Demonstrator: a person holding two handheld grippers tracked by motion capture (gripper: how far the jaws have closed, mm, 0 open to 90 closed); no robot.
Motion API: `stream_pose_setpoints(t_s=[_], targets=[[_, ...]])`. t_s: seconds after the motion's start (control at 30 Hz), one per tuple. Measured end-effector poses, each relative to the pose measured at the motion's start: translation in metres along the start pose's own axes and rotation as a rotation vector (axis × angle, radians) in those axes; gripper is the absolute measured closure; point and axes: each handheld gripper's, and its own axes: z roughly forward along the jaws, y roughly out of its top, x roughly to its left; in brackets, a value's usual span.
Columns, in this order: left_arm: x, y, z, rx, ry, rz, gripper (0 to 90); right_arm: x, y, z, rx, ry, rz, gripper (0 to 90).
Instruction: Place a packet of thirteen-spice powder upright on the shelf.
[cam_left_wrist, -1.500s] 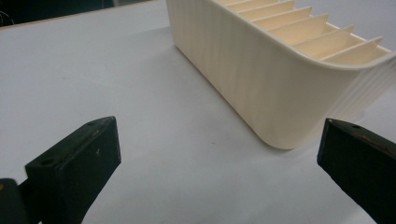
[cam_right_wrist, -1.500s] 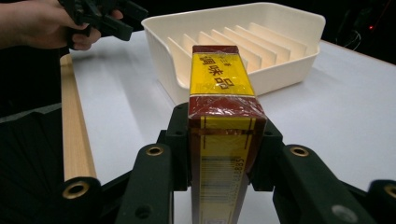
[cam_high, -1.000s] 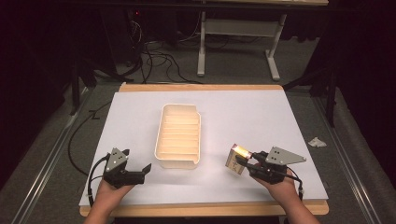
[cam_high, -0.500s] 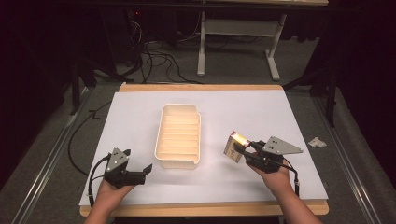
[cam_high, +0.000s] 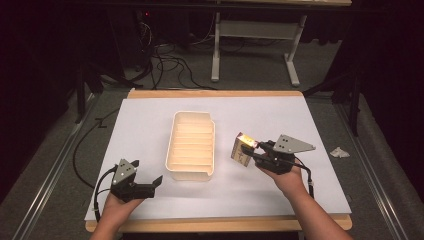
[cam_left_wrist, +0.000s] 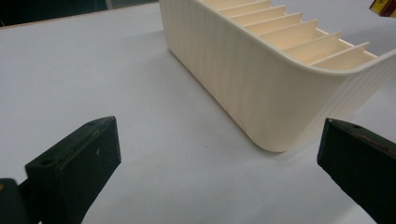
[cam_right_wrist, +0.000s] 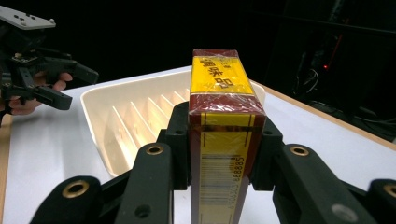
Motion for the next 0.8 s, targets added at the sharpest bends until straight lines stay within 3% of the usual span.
stream_pose_setpoints(t_s=[0.6,0.8], targets=[[0.0,0.002,-0.002,-0.006,-0.005,-0.006,0.3,0.007,0.021,0.036,0.0,0.123,-0.033,68.3],[0.0,0.002,-0.002,-0.007,-0.007,-0.006,0.3,0.011,0.025,0.045,0.001,0.143,-0.035,68.3]])
